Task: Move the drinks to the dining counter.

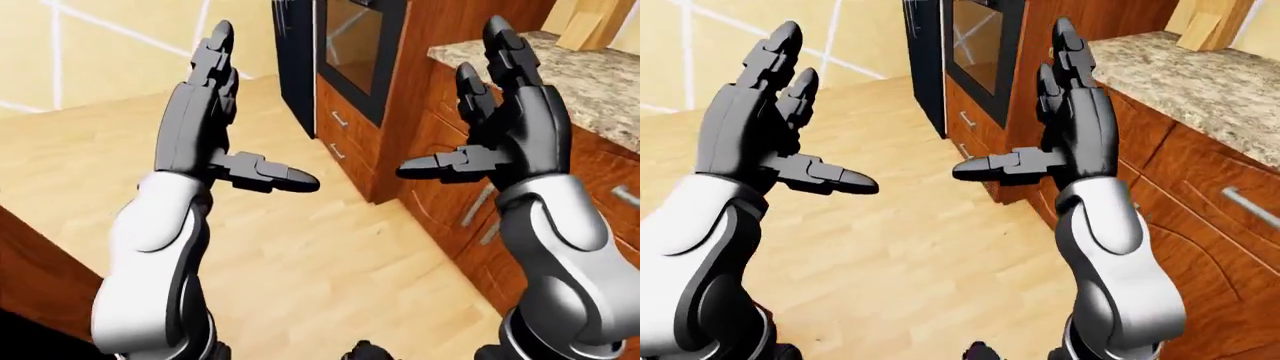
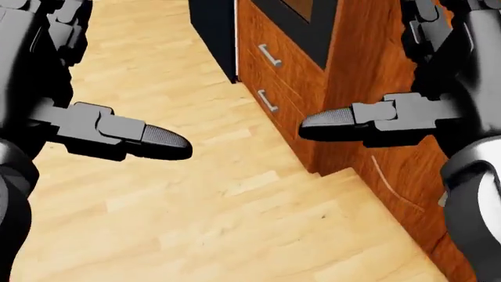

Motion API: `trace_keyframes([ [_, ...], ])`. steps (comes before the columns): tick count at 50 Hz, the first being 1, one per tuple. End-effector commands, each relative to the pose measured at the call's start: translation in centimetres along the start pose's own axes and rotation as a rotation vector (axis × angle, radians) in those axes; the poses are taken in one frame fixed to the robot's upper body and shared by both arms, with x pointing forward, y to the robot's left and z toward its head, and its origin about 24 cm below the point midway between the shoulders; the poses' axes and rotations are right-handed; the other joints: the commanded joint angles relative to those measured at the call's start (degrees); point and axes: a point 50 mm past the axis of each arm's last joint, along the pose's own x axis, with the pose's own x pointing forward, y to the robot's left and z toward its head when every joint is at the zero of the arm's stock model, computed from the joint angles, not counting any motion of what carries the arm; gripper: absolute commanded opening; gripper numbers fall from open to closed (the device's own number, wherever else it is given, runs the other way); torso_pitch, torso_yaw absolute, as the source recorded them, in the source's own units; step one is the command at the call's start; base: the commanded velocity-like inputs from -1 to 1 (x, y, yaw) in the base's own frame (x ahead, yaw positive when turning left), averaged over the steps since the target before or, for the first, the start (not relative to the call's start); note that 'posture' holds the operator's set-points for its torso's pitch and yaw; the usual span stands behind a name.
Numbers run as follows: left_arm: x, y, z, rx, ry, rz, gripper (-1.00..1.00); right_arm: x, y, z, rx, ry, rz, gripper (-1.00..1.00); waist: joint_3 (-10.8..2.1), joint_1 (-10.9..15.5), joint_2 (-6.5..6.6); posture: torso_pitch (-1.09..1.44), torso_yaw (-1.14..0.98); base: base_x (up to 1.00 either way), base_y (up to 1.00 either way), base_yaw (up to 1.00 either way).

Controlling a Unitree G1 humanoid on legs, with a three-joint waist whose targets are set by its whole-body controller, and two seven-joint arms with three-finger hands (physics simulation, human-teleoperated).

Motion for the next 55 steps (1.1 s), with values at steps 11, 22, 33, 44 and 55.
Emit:
trace_keyframes([
  [11, 0.07, -0.05, 0.98, 0.006, -0.053, -0.003, 1.00, 0.09, -0.05, 0.96, -0.012, -0.044, -0.001, 1.00, -3.41, -0.43, 0.36, 0.00, 0.00, 0.00, 0.00, -1.00],
  [22, -0.02, 0.09, 1.13, 0.005, -0.052, 0.000, 1.00, 0.16, -0.19, 0.94, -0.013, -0.038, -0.012, 1.00, -4.41, 1.43, 3.34, 0.00, 0.00, 0.00, 0.00, -1.00],
  [33, -0.02, 0.00, 1.26, 0.005, -0.053, -0.004, 1.00, 0.17, -0.35, 1.05, -0.019, -0.035, -0.019, 1.00, -3.26, 0.22, -2.27, 0.00, 0.00, 0.00, 0.00, -1.00],
  [44, 0.00, 0.01, 1.35, 0.005, -0.054, -0.005, 1.00, 0.26, -0.38, 1.11, -0.021, -0.035, -0.020, 1.00, -3.19, 1.51, 5.88, 0.00, 0.00, 0.00, 0.00, -1.00],
  [55, -0.02, -0.01, 1.44, 0.006, -0.055, -0.007, 1.00, 0.31, -0.34, 1.16, -0.024, -0.034, -0.018, 1.00, -3.81, 1.60, 0.25, 0.00, 0.00, 0.00, 0.00, -1.00],
])
